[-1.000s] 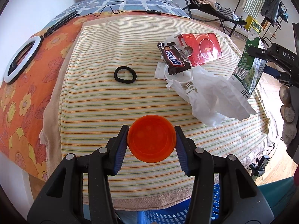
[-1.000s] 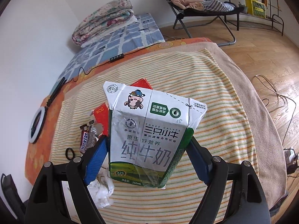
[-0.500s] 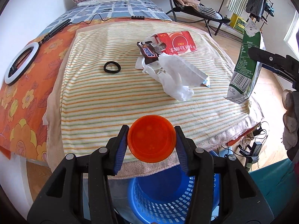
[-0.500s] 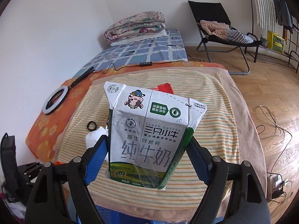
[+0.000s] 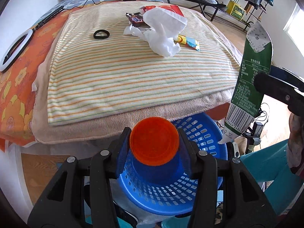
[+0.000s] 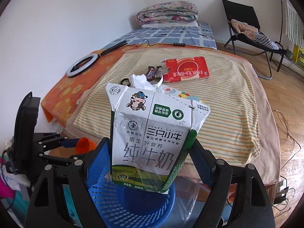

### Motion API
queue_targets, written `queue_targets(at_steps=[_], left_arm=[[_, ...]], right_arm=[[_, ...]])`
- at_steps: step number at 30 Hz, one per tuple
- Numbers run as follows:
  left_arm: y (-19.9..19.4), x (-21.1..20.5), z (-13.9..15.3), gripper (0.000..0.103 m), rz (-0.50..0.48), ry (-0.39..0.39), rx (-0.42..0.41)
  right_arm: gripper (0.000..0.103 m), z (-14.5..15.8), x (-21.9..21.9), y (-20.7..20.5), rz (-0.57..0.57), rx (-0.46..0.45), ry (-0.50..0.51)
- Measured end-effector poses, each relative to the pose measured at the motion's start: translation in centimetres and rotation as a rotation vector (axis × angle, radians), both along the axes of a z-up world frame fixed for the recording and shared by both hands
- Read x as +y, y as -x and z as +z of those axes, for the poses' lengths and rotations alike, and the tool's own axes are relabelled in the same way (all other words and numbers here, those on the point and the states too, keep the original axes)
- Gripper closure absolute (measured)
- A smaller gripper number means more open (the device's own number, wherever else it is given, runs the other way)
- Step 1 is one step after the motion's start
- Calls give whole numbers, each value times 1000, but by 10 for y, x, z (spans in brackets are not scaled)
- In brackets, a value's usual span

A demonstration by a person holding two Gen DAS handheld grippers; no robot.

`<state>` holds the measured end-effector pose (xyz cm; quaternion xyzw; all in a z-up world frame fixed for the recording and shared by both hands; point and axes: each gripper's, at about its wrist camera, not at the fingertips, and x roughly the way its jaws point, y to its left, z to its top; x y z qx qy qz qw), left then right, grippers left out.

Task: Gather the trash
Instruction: 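Carry the cap and carton over the blue basket and open both tools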

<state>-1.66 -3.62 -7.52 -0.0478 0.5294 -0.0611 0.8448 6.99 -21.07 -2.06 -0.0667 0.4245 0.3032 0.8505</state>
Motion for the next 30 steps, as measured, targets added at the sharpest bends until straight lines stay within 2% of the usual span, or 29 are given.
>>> queue_targets(at_steps=[19, 30], left_arm=[[29, -16, -62, 53, -44, -30, 148], [27, -10, -72, 53, -33, -45, 181]], right_arm=[[21, -74, 13, 51, 95, 128, 110], [20, -97, 14, 52, 107, 189, 136]])
